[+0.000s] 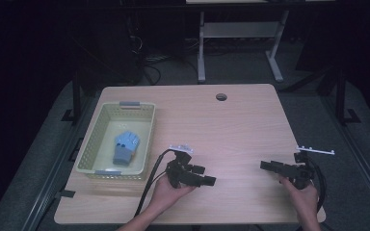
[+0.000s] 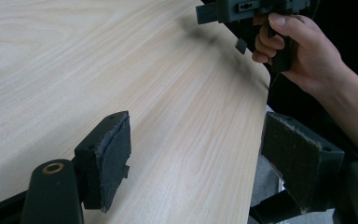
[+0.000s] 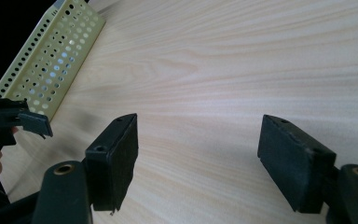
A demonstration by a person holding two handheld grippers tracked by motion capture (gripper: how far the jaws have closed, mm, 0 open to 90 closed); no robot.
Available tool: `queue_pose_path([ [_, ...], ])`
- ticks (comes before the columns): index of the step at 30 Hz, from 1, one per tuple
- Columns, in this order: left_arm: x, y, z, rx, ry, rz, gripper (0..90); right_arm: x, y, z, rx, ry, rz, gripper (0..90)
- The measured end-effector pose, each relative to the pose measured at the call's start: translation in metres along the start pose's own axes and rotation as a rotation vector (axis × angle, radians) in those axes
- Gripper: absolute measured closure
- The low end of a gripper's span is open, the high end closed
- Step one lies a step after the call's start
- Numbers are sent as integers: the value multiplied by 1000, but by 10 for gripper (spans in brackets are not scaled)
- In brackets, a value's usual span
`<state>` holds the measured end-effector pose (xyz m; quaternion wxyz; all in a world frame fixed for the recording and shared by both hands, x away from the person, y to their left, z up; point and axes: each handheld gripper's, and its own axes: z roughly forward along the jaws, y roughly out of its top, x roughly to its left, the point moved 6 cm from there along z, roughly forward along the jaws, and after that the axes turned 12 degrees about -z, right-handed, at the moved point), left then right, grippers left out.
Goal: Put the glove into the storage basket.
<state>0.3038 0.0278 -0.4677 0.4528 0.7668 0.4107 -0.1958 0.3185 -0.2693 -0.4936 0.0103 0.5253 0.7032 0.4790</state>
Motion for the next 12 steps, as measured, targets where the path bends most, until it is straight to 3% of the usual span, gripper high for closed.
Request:
queue_pose_path([
  [8,2,-19,-5,-22,-16,29,241,9,-14,-4,-8,3,-40,275],
  [12,3,-24,-7,-6,-16,38,240,16,-16,-5,-26,37,-68,267],
])
